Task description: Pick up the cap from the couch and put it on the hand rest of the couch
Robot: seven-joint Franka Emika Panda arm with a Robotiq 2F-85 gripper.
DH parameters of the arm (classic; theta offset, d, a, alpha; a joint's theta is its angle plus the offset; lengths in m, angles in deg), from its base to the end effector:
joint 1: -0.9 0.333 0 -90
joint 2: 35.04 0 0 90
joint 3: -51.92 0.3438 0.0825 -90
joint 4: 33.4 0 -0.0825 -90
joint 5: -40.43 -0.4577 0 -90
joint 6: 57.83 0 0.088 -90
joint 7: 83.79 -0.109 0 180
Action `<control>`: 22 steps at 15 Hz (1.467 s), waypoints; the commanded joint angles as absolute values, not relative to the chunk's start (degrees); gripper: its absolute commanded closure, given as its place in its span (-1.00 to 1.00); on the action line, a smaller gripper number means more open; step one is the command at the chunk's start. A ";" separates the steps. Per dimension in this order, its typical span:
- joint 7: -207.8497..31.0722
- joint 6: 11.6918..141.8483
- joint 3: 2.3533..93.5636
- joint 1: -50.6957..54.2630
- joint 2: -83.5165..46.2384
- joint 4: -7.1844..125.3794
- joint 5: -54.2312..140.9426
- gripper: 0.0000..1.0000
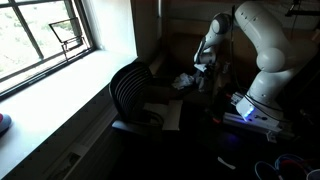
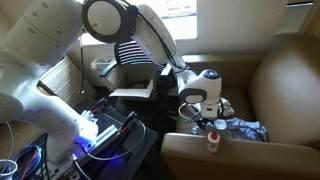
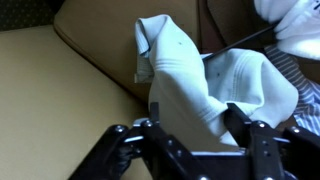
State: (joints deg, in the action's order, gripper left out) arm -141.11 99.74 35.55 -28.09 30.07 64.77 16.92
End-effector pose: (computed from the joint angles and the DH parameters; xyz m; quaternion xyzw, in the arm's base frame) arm 0.4389 -0.4814 -0.1007 0.5298 -0.8461 -0.0051 0.0588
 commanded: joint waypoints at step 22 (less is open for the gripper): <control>-115.76 89.29 44.91 -35.01 5.63 71.39 6.99 0.97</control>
